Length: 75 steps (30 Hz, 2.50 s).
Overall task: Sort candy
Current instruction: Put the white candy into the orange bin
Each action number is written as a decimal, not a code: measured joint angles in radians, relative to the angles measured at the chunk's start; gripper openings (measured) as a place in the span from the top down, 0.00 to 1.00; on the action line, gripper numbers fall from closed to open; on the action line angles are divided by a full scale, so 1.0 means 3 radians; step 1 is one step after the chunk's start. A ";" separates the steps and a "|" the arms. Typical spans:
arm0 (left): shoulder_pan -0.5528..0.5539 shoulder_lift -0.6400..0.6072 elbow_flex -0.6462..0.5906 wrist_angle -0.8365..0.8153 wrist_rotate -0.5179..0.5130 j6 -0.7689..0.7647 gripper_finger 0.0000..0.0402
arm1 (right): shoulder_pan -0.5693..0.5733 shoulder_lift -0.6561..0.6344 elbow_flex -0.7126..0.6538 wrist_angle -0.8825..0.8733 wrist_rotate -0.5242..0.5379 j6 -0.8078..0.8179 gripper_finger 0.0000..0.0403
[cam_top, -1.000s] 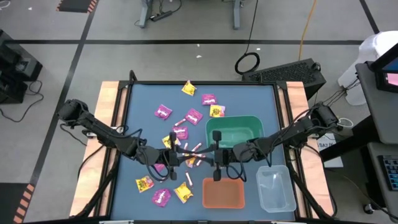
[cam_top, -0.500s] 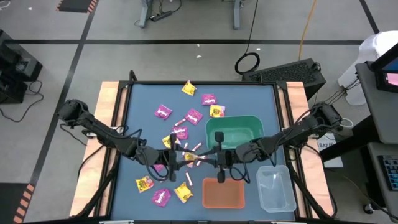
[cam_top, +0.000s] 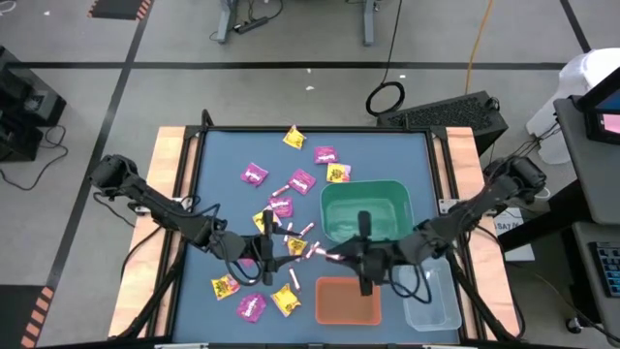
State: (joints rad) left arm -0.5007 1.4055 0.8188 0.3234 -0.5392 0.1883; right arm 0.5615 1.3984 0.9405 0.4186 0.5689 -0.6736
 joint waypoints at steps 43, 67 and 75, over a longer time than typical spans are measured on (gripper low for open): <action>0.0009 0.0000 0.0000 -0.0002 0.0000 -0.0083 0.35 | 0.0623 -0.0091 0.0000 -0.0170 0.0817 0.0335 0.89; 0.0009 0.0000 0.0000 -0.0001 0.0001 -0.0083 0.35 | 0.0666 -0.0088 0.0000 -0.0545 0.0787 0.2896 0.89; 0.0009 0.0000 0.0000 0.0000 0.0001 -0.0084 0.35 | 0.0669 -0.0088 0.0000 -0.0689 0.0789 0.2899 0.89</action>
State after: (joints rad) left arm -0.4980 1.4055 0.8188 0.3233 -0.5388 0.1631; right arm 0.7623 1.3720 0.9405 0.2118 0.8055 0.1963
